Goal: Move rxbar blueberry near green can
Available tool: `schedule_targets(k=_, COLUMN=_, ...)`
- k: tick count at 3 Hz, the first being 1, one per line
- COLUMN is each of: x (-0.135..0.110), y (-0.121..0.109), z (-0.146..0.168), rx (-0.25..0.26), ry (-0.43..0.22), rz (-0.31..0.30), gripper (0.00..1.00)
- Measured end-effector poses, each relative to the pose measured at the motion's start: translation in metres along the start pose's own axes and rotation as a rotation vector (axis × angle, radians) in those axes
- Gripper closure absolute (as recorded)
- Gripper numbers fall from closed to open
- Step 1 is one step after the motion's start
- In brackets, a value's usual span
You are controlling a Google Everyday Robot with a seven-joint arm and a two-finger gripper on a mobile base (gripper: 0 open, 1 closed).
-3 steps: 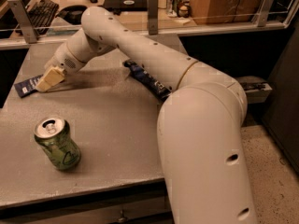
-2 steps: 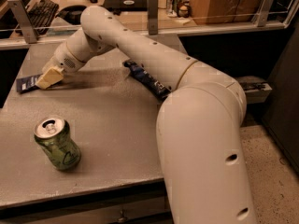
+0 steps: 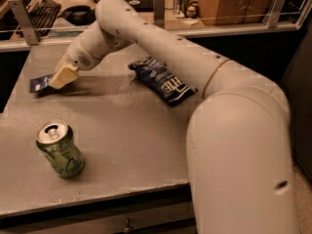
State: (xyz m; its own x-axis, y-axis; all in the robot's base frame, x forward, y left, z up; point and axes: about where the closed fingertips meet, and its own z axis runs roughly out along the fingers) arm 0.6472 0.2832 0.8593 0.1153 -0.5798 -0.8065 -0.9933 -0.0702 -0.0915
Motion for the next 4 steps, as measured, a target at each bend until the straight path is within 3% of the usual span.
schedule_targets(k=2, x=0.007, y=0.028, z=-0.107, rx=0.096, ry=0.069, rz=-0.104, gripper=1.0)
schedule_targets(k=4, x=0.043, y=0.076, z=-0.141, rx=0.055, ry=0.11, rz=-0.144, gripper=1.0)
